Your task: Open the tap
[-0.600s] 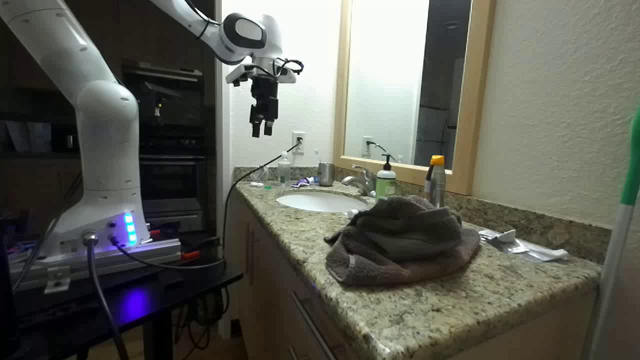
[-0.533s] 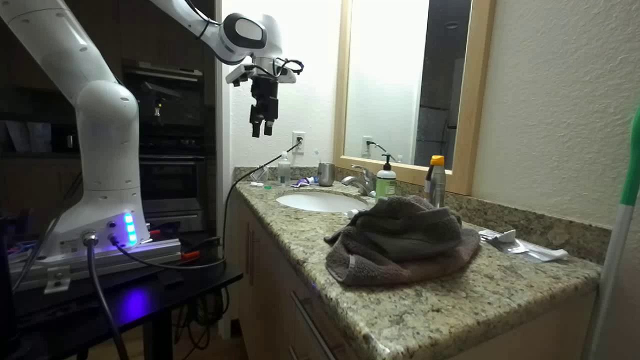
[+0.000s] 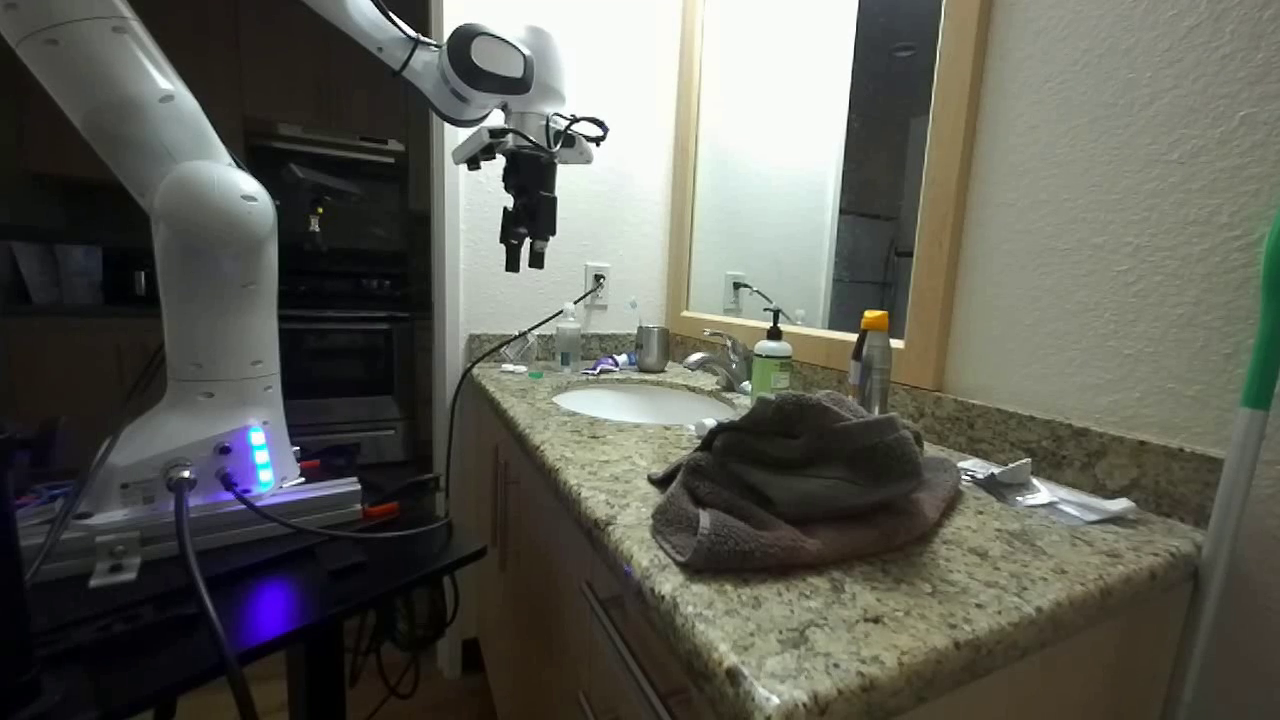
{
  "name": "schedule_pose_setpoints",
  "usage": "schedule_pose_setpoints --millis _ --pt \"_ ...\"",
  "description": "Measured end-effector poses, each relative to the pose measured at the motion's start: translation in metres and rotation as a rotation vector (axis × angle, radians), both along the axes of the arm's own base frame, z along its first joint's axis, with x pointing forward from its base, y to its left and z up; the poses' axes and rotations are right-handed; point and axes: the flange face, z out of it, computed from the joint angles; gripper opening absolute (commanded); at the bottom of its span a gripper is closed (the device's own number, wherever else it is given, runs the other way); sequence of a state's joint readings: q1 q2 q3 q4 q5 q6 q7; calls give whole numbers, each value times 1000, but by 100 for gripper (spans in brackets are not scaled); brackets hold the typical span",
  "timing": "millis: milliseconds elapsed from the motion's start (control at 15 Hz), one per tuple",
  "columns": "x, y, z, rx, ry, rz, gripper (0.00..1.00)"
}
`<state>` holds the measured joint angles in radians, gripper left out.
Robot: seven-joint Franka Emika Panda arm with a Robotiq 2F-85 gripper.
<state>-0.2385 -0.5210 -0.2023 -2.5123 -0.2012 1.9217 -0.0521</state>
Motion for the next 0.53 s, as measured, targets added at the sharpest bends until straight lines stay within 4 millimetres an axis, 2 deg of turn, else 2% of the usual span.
schedule_pose_setpoints --millis 533 --pt "2 -3 -4 -3 1 -41 100"
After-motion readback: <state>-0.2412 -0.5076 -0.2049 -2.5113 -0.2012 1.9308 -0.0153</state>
